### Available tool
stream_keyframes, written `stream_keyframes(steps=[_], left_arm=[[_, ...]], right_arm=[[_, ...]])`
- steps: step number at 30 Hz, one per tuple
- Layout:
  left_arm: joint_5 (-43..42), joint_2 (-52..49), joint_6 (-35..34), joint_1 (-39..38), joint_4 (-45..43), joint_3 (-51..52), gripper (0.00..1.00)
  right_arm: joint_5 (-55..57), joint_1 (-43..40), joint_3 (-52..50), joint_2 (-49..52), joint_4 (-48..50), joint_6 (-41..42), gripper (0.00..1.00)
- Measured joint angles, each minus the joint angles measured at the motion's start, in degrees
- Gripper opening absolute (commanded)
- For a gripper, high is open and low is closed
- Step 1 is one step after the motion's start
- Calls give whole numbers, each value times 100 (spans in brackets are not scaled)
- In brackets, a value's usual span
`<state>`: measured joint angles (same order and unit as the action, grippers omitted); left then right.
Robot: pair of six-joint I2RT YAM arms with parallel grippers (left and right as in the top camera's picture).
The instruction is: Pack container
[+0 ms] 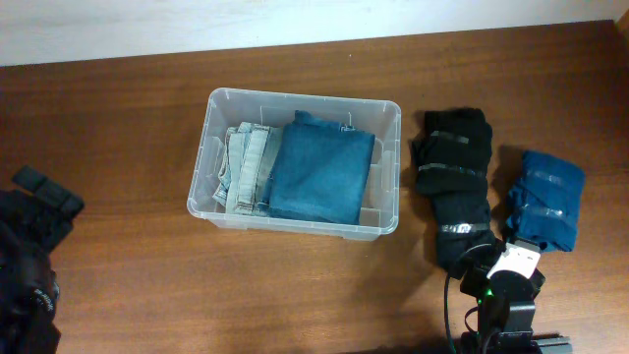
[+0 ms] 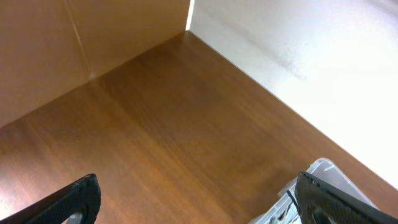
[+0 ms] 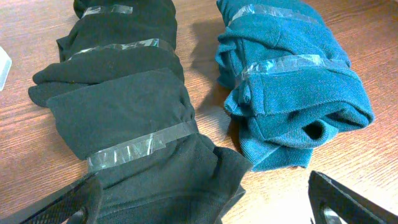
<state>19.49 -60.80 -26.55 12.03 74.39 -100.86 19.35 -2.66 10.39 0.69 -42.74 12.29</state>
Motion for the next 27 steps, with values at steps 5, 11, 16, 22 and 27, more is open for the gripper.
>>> stream_keyframes(steps=[5, 11, 16, 22, 27], left_arm=[[-22, -22, 0, 0, 13, 2, 99], [-24, -22, 0, 0, 13, 2, 99], [-24, -22, 0, 0, 15, 2, 99], [-26, -22, 0, 0, 20, 2, 100], [-48, -22, 0, 0, 22, 2, 99]], right_arm=[[0, 0, 0, 0, 0, -4, 98], [0, 0, 0, 0, 0, 0, 98], [-31, 0, -24, 0, 409, 42, 98], [-839, 0, -35, 0, 1814, 719, 98], [-1945, 0, -35, 0, 1899, 1038, 98]])
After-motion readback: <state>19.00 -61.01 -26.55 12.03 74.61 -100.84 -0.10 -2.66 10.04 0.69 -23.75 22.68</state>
